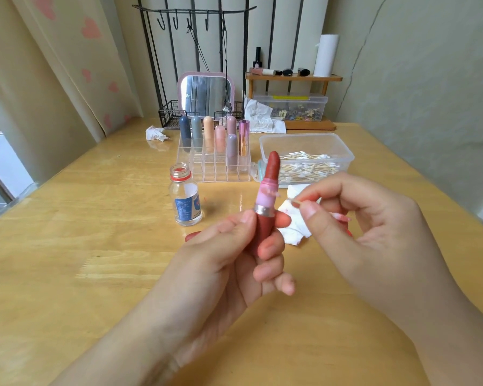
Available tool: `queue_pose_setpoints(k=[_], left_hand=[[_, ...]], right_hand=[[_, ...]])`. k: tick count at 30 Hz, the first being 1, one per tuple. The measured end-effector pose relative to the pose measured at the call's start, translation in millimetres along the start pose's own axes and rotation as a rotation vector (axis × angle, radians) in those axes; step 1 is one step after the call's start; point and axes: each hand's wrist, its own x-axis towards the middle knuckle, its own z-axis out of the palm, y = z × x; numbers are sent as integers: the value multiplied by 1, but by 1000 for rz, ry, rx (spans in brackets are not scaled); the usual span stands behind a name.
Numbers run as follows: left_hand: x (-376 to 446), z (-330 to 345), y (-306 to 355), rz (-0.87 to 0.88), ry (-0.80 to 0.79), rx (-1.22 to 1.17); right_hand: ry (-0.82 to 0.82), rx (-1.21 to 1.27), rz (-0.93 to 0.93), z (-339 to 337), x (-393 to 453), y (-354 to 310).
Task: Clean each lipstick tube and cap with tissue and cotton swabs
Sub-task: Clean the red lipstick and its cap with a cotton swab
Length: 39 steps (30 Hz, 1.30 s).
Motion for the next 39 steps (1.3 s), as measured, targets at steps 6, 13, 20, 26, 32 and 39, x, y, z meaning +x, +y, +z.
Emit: queue_pose_setpoints(k=[6, 13, 20, 26, 32, 39], left_hand=[[0, 1, 0, 22, -9, 46], [1, 0, -3, 36, 86, 262], [-1, -4, -2, 44, 95, 303], [-1, 5, -2, 40, 50, 70], [3, 2, -5, 28, 82, 104], [2, 2, -1, -7, 40, -1]], right_hand=[[-28, 25, 11, 0, 0, -1], [-34, 18, 21, -1, -1, -2], [-8, -8, 9, -2, 1, -1], [12, 4, 20, -3, 1, 0], [0, -2, 19, -3, 1, -1], [-27, -4, 16, -2, 0, -1]])
